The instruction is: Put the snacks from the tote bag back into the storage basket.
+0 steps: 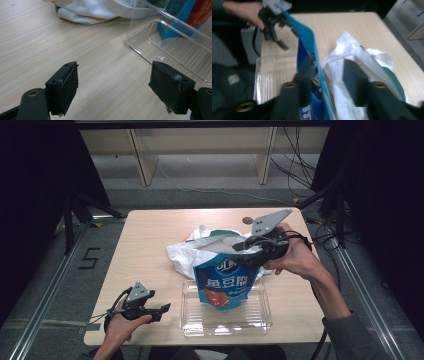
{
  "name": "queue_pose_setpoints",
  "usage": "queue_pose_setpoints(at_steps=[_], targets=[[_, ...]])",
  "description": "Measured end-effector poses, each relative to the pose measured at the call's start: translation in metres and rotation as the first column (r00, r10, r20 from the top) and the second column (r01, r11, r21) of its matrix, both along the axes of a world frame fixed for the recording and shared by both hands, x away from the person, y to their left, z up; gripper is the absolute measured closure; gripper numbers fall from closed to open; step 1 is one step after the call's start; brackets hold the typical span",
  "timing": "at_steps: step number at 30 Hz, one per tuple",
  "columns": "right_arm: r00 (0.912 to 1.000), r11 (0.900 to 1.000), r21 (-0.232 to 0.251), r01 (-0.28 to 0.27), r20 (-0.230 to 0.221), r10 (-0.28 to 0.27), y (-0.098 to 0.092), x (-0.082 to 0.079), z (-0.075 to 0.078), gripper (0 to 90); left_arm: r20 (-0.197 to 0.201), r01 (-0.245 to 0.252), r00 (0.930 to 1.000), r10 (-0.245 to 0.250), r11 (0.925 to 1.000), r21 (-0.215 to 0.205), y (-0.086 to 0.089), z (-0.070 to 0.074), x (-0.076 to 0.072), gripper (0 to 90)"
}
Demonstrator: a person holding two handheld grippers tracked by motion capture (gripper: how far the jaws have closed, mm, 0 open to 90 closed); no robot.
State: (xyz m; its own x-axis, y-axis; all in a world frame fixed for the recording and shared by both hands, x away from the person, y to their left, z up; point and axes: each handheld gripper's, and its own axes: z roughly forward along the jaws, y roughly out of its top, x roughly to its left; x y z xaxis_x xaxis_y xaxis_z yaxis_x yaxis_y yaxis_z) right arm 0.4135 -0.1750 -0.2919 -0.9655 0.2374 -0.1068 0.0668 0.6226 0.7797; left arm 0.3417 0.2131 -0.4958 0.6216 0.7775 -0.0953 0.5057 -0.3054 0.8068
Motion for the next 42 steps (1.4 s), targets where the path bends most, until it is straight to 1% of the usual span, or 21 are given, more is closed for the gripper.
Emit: queue_pose_setpoints(at_steps=[5, 8, 9, 11, 12, 15, 17, 20, 21, 25, 26, 27, 29, 30, 32, 33, 34, 36, 38, 39, 42], targets=[[0.9961, 0.994, 0.058, 0.088, -0.008, -0.088, -0.020, -0.009, -0.005, 44.7, 0.003, 0.019, 0.9998, -0.019, 0.9994, 0.029, 0.001, 0.001, 0.000, 22.0], [0.9933, 0.990, 0.079, 0.114, -0.025, -0.113, -0.029, -0.011, -0.010, 41.9, 0.009, -0.005, 0.9999, 0.005, 1.0000, 0.007, 0.000, 0.000, 0.000, 22.0], [0.9913, 0.988, 0.078, 0.131, -0.021, -0.130, -0.032, -0.013, -0.012, 40.3, 0.000, 0.025, 0.9997, -0.025, 0.9982, 0.055, 0.004, 0.002, 0.001, 22.0], [0.9890, 0.986, 0.083, 0.148, -0.016, -0.147, -0.036, -0.015, -0.017, 38.9, 0.013, 0.003, 0.9999, -0.003, 0.9996, 0.027, 0.002, 0.001, 0.001, 22.0], [0.9870, 0.984, 0.082, 0.161, -0.021, -0.159, -0.039, -0.017, -0.018, 38.5, 0.003, 0.021, 0.9998, -0.022, 0.9986, 0.049, 0.004, 0.002, 0.001, 22.0], [0.9783, 0.972, 0.117, 0.205, 0.007, -0.207, -0.047, -0.022, -0.025, 38.6, 0.002, 0.021, 0.9998, -0.021, 0.9987, 0.045, 0.004, 0.002, 0.001, 22.0], [0.9784, 0.971, 0.123, 0.206, -0.003, -0.207, -0.054, -0.024, -0.032, 38.9, 0.003, 0.021, 0.9998, -0.021, 0.9987, 0.047, 0.004, 0.003, 0.001, 22.0], [0.9734, 0.967, 0.109, 0.229, -0.044, -0.225, -0.065, -0.028, -0.042, 38.6, 0.004, 0.020, 0.9998, -0.020, 0.9989, 0.043, 0.003, 0.002, 0.001, 22.0], [0.9697, 0.962, 0.124, 0.244, -0.043, -0.240, -0.068, -0.029, -0.046, 38.5, 0.001, 0.021, 0.9998, -0.021, 0.9988, 0.044, 0.003, 0.002, 0.001, 22.0], [0.9667, 0.958, 0.128, 0.255, -0.051, -0.251, -0.079, -0.032, -0.058, 38.7, 0.003, 0.019, 0.9998, -0.020, 0.9988, 0.045, 0.004, 0.002, 0.001, 22.0], [0.9617, 0.955, 0.116, 0.272, -0.065, -0.266, -0.081, -0.034, -0.061, 38.7, 0.002, 0.019, 0.9998, -0.020, 0.9988, 0.046, 0.004, 0.002, 0.001, 22.0], [0.9589, 0.951, 0.121, 0.284, -0.046, -0.280, -0.083, -0.033, -0.064, 38.7, 0.002, 0.018, 0.9998, -0.019, 0.9988, 0.046, 0.004, 0.002, 0.001, 22.0], [0.9518, 0.945, 0.121, 0.305, -0.076, -0.297, -0.083, -0.035, -0.068, 38.7, 0.001, 0.024, 0.9997, -0.024, 0.9987, 0.045, 0.004, 0.003, 0.001, 22.0], [0.9574, 0.951, 0.116, 0.288, -0.052, -0.284, -0.085, -0.033, -0.068, 38.7, 0.007, 0.004, 1.0000, -0.005, 0.9999, 0.013, 0.001, 0.002, 0.000, 22.0], [0.9492, 0.942, 0.122, 0.314, -0.061, -0.309, -0.087, -0.035, -0.069, 38.6, 0.014, 0.005, 0.9999, -0.005, 0.9999, 0.016, 0.001, 0.002, 0.000, 22.0], [0.9501, 0.941, 0.133, 0.311, -0.064, -0.305, -0.087, -0.036, -0.070, 38.7, 0.015, 0.005, 0.9999, -0.005, 0.9999, 0.014, 0.001, 0.002, 0.000, 22.0], [0.9501, 0.943, 0.119, 0.311, -0.062, -0.306, -0.090, -0.036, -0.069, 38.6, 0.016, -0.002, 0.9999, 0.002, 1.0000, 0.004, 0.000, 0.002, 0.000, 22.0], [0.9406, 0.936, 0.102, 0.338, -0.068, -0.333, -0.093, -0.037, -0.071, 38.4, 0.015, 0.003, 0.9999, -0.003, 1.0000, 0.008, 0.001, 0.003, 0.000, 22.0], [0.9426, 0.936, 0.112, 0.334, -0.043, -0.331, -0.097, -0.036, -0.075, 38.4, 0.016, 0.001, 0.9999, -0.001, 1.0000, -0.004, 0.000, 0.003, 0.000, 22.0], [0.9351, 0.930, 0.103, 0.353, -0.076, -0.346, -0.099, -0.039, -0.077, 38.4, 0.007, -0.002, 1.0000, 0.002, 1.0000, -0.009, 0.000, 0.003, -0.001, 22.0], [0.9286, 0.924, 0.096, 0.369, -0.080, -0.362, -0.102, -0.038, -0.082, 38.1, 0.005, -0.004, 1.0000, 0.004, 0.9999, -0.014, 0.000, 0.003, 0.000, 22.0]])
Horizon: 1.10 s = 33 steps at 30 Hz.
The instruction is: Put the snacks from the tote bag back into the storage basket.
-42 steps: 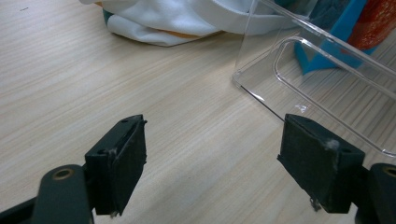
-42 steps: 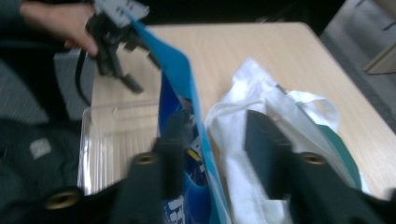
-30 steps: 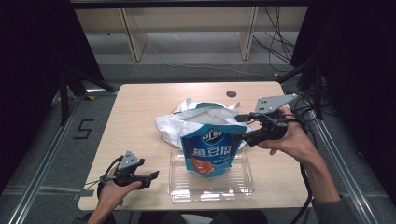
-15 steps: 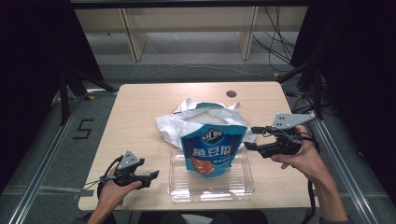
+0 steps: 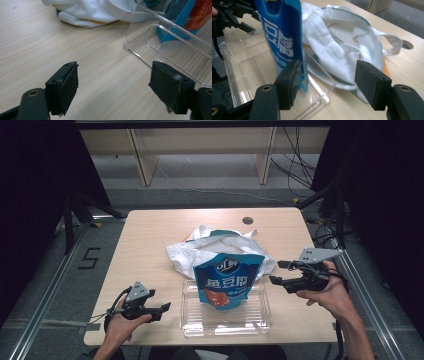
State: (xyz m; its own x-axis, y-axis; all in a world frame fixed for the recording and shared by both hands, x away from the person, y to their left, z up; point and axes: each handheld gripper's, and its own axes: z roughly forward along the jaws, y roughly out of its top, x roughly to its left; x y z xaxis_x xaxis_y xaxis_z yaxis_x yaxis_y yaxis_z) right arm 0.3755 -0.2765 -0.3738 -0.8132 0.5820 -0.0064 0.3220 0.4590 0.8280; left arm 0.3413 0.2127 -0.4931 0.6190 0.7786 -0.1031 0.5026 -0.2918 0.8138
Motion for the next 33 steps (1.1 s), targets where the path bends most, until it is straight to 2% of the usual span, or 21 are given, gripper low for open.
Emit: queue_pose_setpoints(at_steps=[1, 2, 3, 5, 7, 8, 10, 11, 12, 13, 14, 15, 17, 19, 21, 25, 27, 29, 31, 32, 33], targets=[[1.0000, 1.000, -0.002, 0.002, 0.008, -0.002, -0.001, 0.002, -0.001, 38.0, 0.001, -0.002, 1.0000, 0.002, 1.0000, 0.004, 0.000, 0.000, 0.000, 22.0], [0.9999, 1.000, -0.003, 0.001, -0.010, -0.001, -0.001, 0.001, -0.002, 38.0, 0.012, 0.008, 0.9999, -0.008, 0.9999, 0.013, 0.001, 0.001, 0.000, 22.0], [0.9998, 1.000, -0.011, -0.018, 0.001, 0.018, -0.002, 0.003, -0.003, 38.0, 0.013, 0.011, 0.9999, -0.011, 0.9995, 0.028, 0.003, 0.001, 0.000, 22.0], [0.9999, 1.000, -0.029, -0.010, 0.013, 0.011, -0.002, 0.004, -0.003, 38.0, 0.016, 0.003, 0.9999, -0.003, 0.9999, 0.014, 0.001, 0.001, 0.000, 22.0], [0.9999, 1.000, -0.015, 0.004, -0.009, -0.004, -0.001, 0.002, -0.005, 38.0, 0.019, 0.003, 0.9998, -0.003, 0.9998, 0.018, 0.001, 0.001, 0.000, 22.0], [1.0000, 1.000, -0.030, -0.004, -0.001, 0.004, -0.002, 0.002, -0.005, 37.9, 0.025, 0.019, 0.9995, -0.021, 0.9987, 0.047, 0.002, 0.001, 0.000, 22.0], [0.9997, 0.999, -0.032, -0.019, 0.014, 0.019, -0.003, 0.003, -0.007, 37.6, 0.016, 0.026, 0.9995, -0.027, 0.9980, 0.057, 0.003, 0.002, 0.000, 22.0], [0.9997, 1.000, -0.027, -0.004, -0.022, 0.003, -0.003, 0.000, -0.008, 37.3, 0.016, 0.020, 0.9997, -0.020, 0.9986, 0.049, 0.003, 0.002, 0.000, 22.0], [0.9995, 0.999, -0.039, -0.031, 0.003, 0.031, -0.004, 0.003, -0.009, 37.0, 0.017, 0.004, 0.9999, -0.004, 0.9997, 0.026, 0.001, 0.001, 0.000, 22.0], [0.9998, 0.999, -0.033, 0.006, -0.018, -0.006, -0.004, 0.001, -0.011, 36.3, 0.027, 0.000, 0.9996, -0.001, 0.9997, 0.025, 0.001, 0.001, 0.000, 22.0], [0.9996, 0.999, -0.042, 0.003, -0.026, -0.004, -0.004, 0.000, -0.012, 36.1, 0.023, 0.020, 0.9995, -0.022, 0.9985, 0.051, 0.003, 0.002, 0.000, 22.0], [0.9998, 0.999, -0.051, -0.001, -0.019, 0.000, -0.005, 0.000, -0.014, 36.0, 0.017, 0.012, 0.9998, -0.012, 0.9997, 0.024, 0.000, 0.001, 0.000, 22.0], [0.9988, 0.999, -0.053, 0.005, -0.049, -0.008, -0.005, -0.003, -0.017, 35.7, 0.019, 0.015, 0.9997, -0.015, 0.9992, 0.036, 0.000, 0.002, -0.001, 22.0], [0.9996, 0.998, -0.062, 0.011, -0.027, -0.012, -0.007, -0.002, -0.020, 35.3, 0.022, 0.016, 0.9996, -0.016, 0.9994, 0.032, 0.001, 0.001, -0.001, 22.0], [0.9994, 0.997, -0.072, 0.013, -0.031, -0.015, -0.008, -0.003, -0.020, 35.1, 0.018, 0.012, 0.9998, -0.012, 0.9998, 0.018, 0.000, 0.001, -0.001, 22.0], [0.9976, 0.997, -0.060, 0.042, -0.053, -0.045, -0.009, -0.008, -0.022, 34.4, 0.024, 0.018, 0.9995, -0.019, 0.9994, 0.029, 0.000, 0.001, -0.001, 22.0], [0.9982, 0.997, -0.062, 0.037, -0.044, -0.040, -0.011, -0.009, -0.023, 34.0, 0.016, 0.020, 0.9997, -0.020, 0.9993, 0.032, 0.000, 0.001, -0.001, 22.0], [0.9962, 0.996, -0.065, 0.062, -0.057, -0.066, -0.011, -0.013, -0.025, 33.5, 0.016, 0.018, 0.9997, -0.018, 0.9991, 0.038, 0.000, 0.001, -0.002, 22.0], [0.9962, 0.995, -0.071, 0.068, -0.049, -0.072, -0.012, -0.015, -0.027, 33.0, 0.018, 0.020, 0.9996, -0.020, 0.9991, 0.036, 0.002, 0.001, -0.001, 22.0], [0.9979, 0.996, -0.076, 0.045, -0.044, -0.048, -0.013, -0.014, -0.029, 32.9, 0.017, 0.014, 0.9997, -0.015, 0.9993, 0.035, 0.002, 0.001, -0.002, 22.0], [0.9972, 0.995, -0.079, 0.060, -0.040, -0.063, -0.014, -0.016, -0.029, 32.9, 0.015, 0.034, 0.9993, -0.035, 0.9969, 0.071, 0.005, 0.003, -0.001, 22.0]])
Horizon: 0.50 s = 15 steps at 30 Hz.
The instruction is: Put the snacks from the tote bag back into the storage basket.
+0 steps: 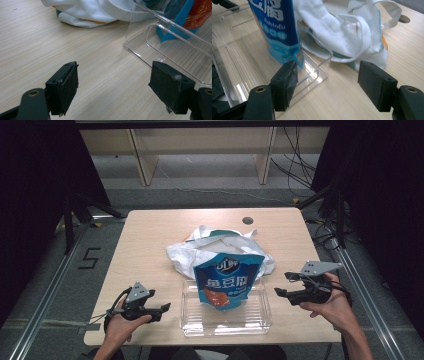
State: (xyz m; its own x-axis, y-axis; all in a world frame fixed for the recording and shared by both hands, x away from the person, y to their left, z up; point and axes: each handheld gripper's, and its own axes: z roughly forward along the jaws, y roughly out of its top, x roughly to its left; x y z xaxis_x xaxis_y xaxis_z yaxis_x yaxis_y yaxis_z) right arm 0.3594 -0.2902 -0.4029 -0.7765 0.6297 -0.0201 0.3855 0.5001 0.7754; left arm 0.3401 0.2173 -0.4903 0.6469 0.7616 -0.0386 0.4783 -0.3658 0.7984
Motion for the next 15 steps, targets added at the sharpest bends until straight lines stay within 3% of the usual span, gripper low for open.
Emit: queue_pose_setpoints(at_steps=[2, 4, 6, 7, 8, 11, 12, 14, 15], targets=[[0.9994, 1.000, 0.008, 0.024, -0.023, -0.024, 0.000, -0.004, -0.002, 32.5, 0.001, -0.014, 0.9999, 0.015, 0.9994, -0.032, -0.002, -0.001, 0.000, 22.0], [0.9998, 1.000, 0.004, 0.018, -0.013, -0.018, -0.002, -0.005, -0.004, 32.2, 0.003, -0.022, 0.9997, 0.022, 0.9987, -0.045, -0.004, -0.002, -0.001, 22.0], [0.9996, 1.000, 0.002, 0.026, -0.008, -0.026, -0.002, -0.007, -0.007, 31.8, 0.001, -0.028, 0.9996, 0.028, 0.9993, -0.025, -0.003, -0.001, -0.001, 22.0], [0.9990, 0.999, 0.008, 0.044, -0.009, -0.044, -0.002, -0.010, -0.008, 31.6, 0.005, -0.018, 0.9998, 0.018, 0.9992, -0.036, -0.003, -0.001, 0.000, 22.0], [0.9985, 0.999, 0.007, 0.050, -0.022, -0.050, -0.002, -0.012, -0.009, 31.4, -0.001, 0.001, 1.0000, -0.001, 1.0000, -0.001, 0.000, 0.000, 0.000, 21.9], [0.9978, 0.998, 0.003, 0.066, 0.005, -0.066, -0.002, -0.016, -0.016, 31.5, 0.003, -0.007, 1.0000, 0.007, 0.9999, -0.009, -0.001, -0.001, 0.000, 22.0], [0.9975, 0.998, 0.004, 0.069, -0.011, -0.069, -0.003, -0.019, -0.017, 31.5, 0.004, -0.006, 1.0000, 0.006, 0.9999, -0.008, 0.000, 0.000, 0.000, 22.0], [0.9970, 0.997, 0.010, 0.077, 0.001, -0.077, -0.006, -0.022, -0.021, 31.5, 0.007, -0.008, 0.9999, 0.008, 0.9999, -0.015, 0.000, -0.001, 0.000, 22.0], [0.9958, 0.996, 0.018, 0.090, -0.019, -0.090, -0.006, -0.026, -0.022, 31.5, 0.002, -0.001, 1.0000, 0.001, 1.0000, -0.008, 0.000, -0.001, 0.000, 22.0]])
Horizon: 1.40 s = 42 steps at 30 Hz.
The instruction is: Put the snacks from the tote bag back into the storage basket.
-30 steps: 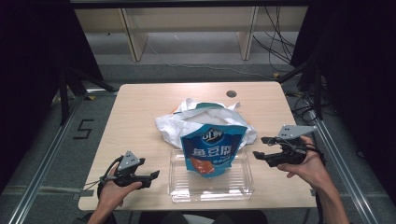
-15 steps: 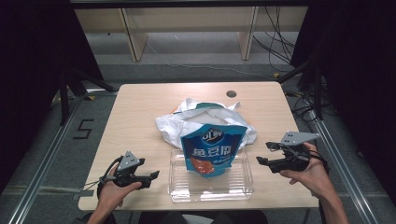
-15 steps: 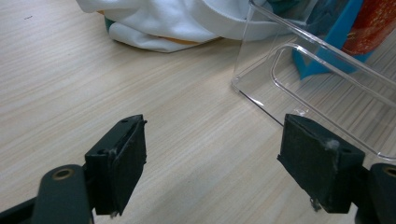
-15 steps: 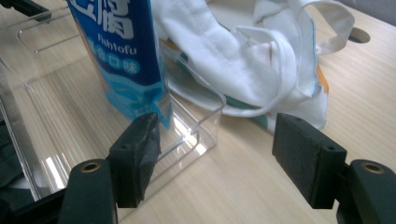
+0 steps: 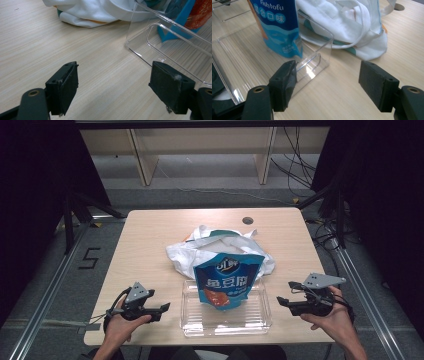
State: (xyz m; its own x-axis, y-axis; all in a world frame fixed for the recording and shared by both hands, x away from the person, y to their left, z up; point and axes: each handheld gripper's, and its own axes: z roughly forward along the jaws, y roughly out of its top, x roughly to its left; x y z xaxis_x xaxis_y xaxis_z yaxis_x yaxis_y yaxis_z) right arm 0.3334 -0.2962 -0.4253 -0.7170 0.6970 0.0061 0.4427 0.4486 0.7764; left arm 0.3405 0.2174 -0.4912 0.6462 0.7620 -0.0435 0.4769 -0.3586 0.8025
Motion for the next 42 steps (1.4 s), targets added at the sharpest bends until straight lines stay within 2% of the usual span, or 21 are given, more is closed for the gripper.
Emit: queue_pose_setpoints(at_steps=[5, 8, 9, 16, 20, 21, 22, 23, 24, 25, 26, 27, 31, 33, 34, 35, 37, 38, 39, 40, 42], targets=[[0.9994, 1.000, 0.007, 0.021, 0.028, -0.021, 0.001, -0.004, -0.009, 31.5, -0.002, -0.010, 0.9999, 0.010, 0.9999, 0.005, -0.001, 0.000, 0.000, 22.0], [0.9994, 0.999, 0.030, 0.031, -0.016, -0.031, 0.002, -0.008, -0.012, 31.5, 0.002, -0.015, 0.9999, 0.015, 0.9999, -0.006, -0.001, 0.000, 0.000, 22.0], [0.9991, 0.999, 0.012, 0.036, 0.024, -0.036, 0.000, -0.007, -0.013, 31.5, -0.010, -0.034, 0.9994, 0.034, 0.9989, -0.034, -0.003, -0.001, -0.001, 22.0], [0.9973, 0.997, -0.016, 0.073, 0.009, -0.073, -0.005, -0.018, -0.030, 31.5, -0.003, -0.001, 1.0000, 0.001, 0.9999, 0.014, 0.000, 0.000, 0.000, 22.0], [0.9964, 0.997, -0.008, 0.081, -0.023, -0.081, -0.004, -0.023, -0.035, 31.5, -0.001, -0.002, 1.0000, 0.002, 0.9999, 0.010, 0.000, 0.001, 0.000, 22.0], [0.9973, 0.997, -0.019, 0.073, -0.006, -0.073, -0.005, -0.023, -0.036, 31.5, -0.001, -0.005, 1.0000, 0.005, 1.0000, 0.007, 0.000, 0.000, 0.000, 22.0], [0.9962, 0.997, -0.015, 0.082, -0.029, -0.083, -0.004, -0.025, -0.037, 31.4, -0.003, 0.001, 1.0000, -0.001, 0.9999, 0.016, 0.000, 0.000, 0.000, 22.0], [0.9978, 0.997, -0.031, 0.066, -0.002, -0.066, -0.006, -0.024, -0.038, 31.3, -0.002, -0.001, 1.0000, 0.001, 0.9999, 0.014, 0.000, 0.000, 0.000, 22.0], [0.9955, 0.996, -0.028, 0.088, -0.032, -0.089, -0.005, -0.027, -0.039, 31.1, 0.001, -0.007, 1.0000, 0.007, 1.0000, 0.002, -0.001, 0.000, 0.000, 22.0], [0.9971, 0.996, -0.038, 0.076, -0.008, -0.076, -0.007, -0.026, -0.040, 31.0, 0.000, -0.001, 1.0000, 0.001, 0.9999, 0.011, 0.000, 0.001, 0.000, 22.0], [0.9954, 0.995, -0.032, 0.090, -0.031, -0.091, -0.006, -0.029, -0.041, 30.6, 0.000, -0.002, 1.0000, 0.002, 1.0000, 0.008, 0.000, 0.001, 0.000, 22.0], [0.9962, 0.995, -0.040, 0.086, -0.013, -0.086, -0.008, -0.029, -0.043, 30.3, 0.000, -0.002, 1.0000, 0.002, 1.0000, 0.010, 0.000, 0.001, 0.000, 22.0], [0.9947, 0.994, -0.047, 0.098, -0.025, -0.100, -0.009, -0.036, -0.047, 28.8, 0.000, -0.004, 1.0000, 0.004, 1.0000, 0.007, 0.000, 0.001, 0.000, 22.0], [0.9950, 0.995, -0.047, 0.092, -0.034, -0.094, -0.011, -0.038, -0.049, 28.4, 0.001, -0.003, 1.0000, 0.003, 1.0000, 0.008, 0.000, 0.001, 0.000, 22.0], [0.9901, 0.992, -0.042, 0.122, -0.065, -0.125, -0.009, -0.042, -0.050, 27.8, 0.001, -0.003, 1.0000, 0.003, 1.0000, 0.008, 0.000, 0.001, 0.000, 22.0], [0.9938, 0.993, -0.058, 0.103, -0.037, -0.105, -0.012, -0.041, -0.051, 27.7, 0.001, -0.002, 1.0000, 0.002, 1.0000, 0.010, 0.000, 0.001, 0.000, 22.0], [0.9936, 0.993, -0.063, 0.103, -0.040, -0.106, -0.012, -0.043, -0.054, 27.2, 0.002, -0.007, 1.0000, 0.007, 0.9999, 0.010, 0.000, 0.001, -0.001, 22.0], [0.9894, 0.991, -0.058, 0.125, -0.068, -0.129, -0.011, -0.047, -0.054, 27.1, 0.001, -0.005, 1.0000, 0.005, 1.0000, 0.008, 0.000, 0.001, -0.001, 22.0], [0.9940, 0.992, -0.076, 0.103, -0.030, -0.105, -0.014, -0.045, -0.056, 26.7, 0.001, -0.003, 1.0000, 0.003, 1.0000, 0.009, 0.000, 0.001, 0.000, 22.0], [0.9886, 0.990, -0.055, 0.130, -0.070, -0.133, -0.012, -0.049, -0.056, 26.3, 0.001, -0.002, 1.0000, 0.002, 0.9999, 0.010, 0.000, 0.001, 0.000, 22.0], [0.9951, 0.992, -0.087, 0.091, -0.031, -0.094, -0.015, -0.047, -0.060, 25.6, 0.001, -0.003, 1.0000, 0.003, 1.0000, 0.009, 0.000, 0.001, 0.000, 22.0]])
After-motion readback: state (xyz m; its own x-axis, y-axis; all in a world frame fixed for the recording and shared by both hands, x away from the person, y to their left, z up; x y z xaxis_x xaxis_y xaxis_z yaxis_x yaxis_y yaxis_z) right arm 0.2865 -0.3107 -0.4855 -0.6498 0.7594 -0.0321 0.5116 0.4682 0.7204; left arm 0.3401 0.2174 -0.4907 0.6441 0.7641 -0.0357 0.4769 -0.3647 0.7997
